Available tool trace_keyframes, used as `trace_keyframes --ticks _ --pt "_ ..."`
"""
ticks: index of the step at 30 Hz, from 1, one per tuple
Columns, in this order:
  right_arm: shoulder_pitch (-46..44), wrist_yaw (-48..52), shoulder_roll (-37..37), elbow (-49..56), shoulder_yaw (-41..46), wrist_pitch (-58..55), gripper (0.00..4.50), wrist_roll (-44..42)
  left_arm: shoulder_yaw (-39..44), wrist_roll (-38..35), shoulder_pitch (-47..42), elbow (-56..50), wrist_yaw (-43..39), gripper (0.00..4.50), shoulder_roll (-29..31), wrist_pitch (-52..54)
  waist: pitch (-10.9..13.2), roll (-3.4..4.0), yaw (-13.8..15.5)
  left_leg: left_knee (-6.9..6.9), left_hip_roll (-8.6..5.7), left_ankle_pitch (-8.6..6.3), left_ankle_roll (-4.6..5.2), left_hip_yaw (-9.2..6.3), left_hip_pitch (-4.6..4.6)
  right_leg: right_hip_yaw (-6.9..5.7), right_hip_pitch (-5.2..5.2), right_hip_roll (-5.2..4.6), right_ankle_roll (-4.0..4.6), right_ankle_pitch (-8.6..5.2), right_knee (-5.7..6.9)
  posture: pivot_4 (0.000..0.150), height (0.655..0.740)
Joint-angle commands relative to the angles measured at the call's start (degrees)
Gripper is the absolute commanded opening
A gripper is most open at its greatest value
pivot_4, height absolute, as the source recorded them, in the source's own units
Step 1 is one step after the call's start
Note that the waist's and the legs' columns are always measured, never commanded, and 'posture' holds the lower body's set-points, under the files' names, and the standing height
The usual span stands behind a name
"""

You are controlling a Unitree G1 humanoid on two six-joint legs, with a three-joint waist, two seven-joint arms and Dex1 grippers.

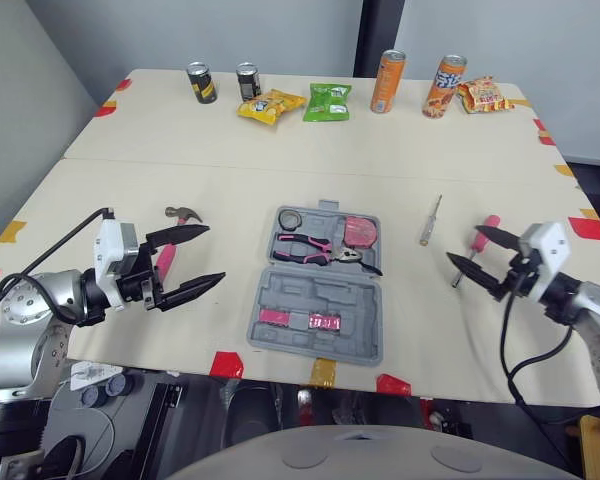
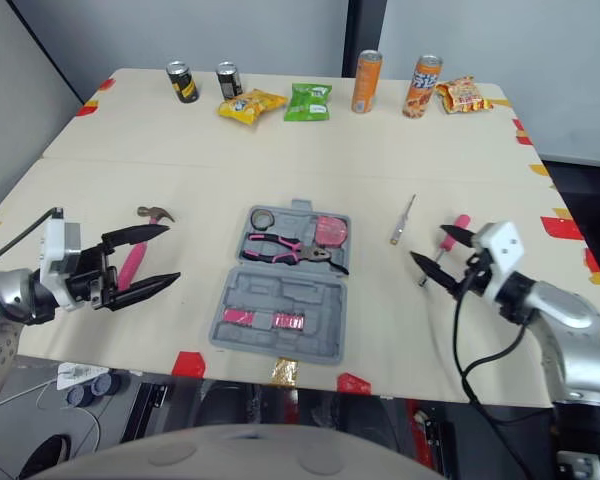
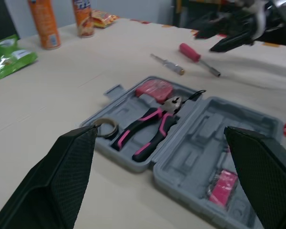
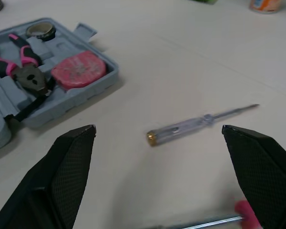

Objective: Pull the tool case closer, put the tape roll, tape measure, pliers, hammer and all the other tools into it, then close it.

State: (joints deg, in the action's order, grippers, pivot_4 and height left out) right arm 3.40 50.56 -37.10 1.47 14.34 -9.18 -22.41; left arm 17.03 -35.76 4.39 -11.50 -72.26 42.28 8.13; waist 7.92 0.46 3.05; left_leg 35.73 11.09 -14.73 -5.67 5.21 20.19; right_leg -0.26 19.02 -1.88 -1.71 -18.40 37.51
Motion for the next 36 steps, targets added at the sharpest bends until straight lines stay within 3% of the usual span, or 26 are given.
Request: trace_keyframes --ticks 1,11,15,19,22,25,31,36 --pt "-4.0 -1.0 -1.5 1.0 0.0 -0.5 4.48 0.8 -0.6 -2.0 -1.7 -3.7 -1.2 4.50 1.6 1.5 0.0 0.00 0.0 0.01 -0.02 0.01 -0.03 0.03 0.00 0.04 0.01 -0.01 -0.02 0.01 0.00 0.150 0.7400" --pt "-27.0 15.5 -9.7 -24.5 -12.1 13.2 4.48 12.0 -1.9 -5.1 -6.4 -8.2 -0.4 4.50 2.6 6.4 0.0 0.01 -0.5 0.19 0.00 0.00 -0.20 0.06 0.08 0.12 0.03 0.13 -0.04 0.02 0.16 0.150 0.7400" --pt "-35.3 16.7 -9.6 -35.1 -15.4 17.1 4.48 16.2 -0.8 -7.1 -5.8 -10.5 1.3 4.50 2.2 8.6 0.0 0.01 -0.1 0.41 0.03 -0.01 -0.23 0.01 0.30 0.09 0.13 0.17 -0.05 0.03 0.30 0.150 0.7400" --pt "-39.8 13.4 -6.9 -38.4 -13.9 8.0 4.48 14.6 0.4 -9.2 -4.1 -13.5 3.1 4.50 2.1 10.3 0.0 0.01 0.4 0.71 0.07 -0.01 -0.33 -0.02 0.60 0.06 0.17 0.38 -0.06 0.03 0.53 0.150 0.7400" --pt "-38.7 11.5 -6.0 -35.7 -12.9 5.3 4.48 13.9 0.8 -9.4 -2.8 -15.1 3.7 4.50 2.2 10.3 0.0 0.02 1.1 0.99 0.14 -0.01 -0.37 -0.02 0.86 0.03 0.29 0.42 -0.10 0.05 0.59 0.150 0.7400" --pt "-34.6 5.3 -3.6 -28.6 -9.2 -4.6 4.48 10.1 1.6 -11.0 -1.9 -16.6 4.7 4.50 2.1 11.1 0.0 0.01 2.2 1.03 0.15 -0.03 -0.41 -0.01 0.96 0.06 0.38 0.42 -0.10 0.05 0.57 0.150 0.7400" --pt "-24.8 -15.7 5.1 -7.5 -0.9 -23.8 4.48 6.1 2.5 -12.3 -1.5 -17.3 4.7 4.50 2.7 11.7 0.0 0.03 3.2 0.99 0.19 -0.05 -0.52 0.05 0.95 0.16 0.57 0.46 -0.12 0.06 0.56 0.150 0.7400" --pt "-17.4 -26.4 10.6 5.4 1.2 -30.2 4.48 6.7 3.1 -12.9 -2.1 -16.1 3.6 4.50 3.4 11.9 0.0 0.04 3.2 0.92 0.21 -0.06 -0.60 0.15 0.94 0.26 0.75 0.42 -0.13 0.05 0.50 0.150 0.7400"
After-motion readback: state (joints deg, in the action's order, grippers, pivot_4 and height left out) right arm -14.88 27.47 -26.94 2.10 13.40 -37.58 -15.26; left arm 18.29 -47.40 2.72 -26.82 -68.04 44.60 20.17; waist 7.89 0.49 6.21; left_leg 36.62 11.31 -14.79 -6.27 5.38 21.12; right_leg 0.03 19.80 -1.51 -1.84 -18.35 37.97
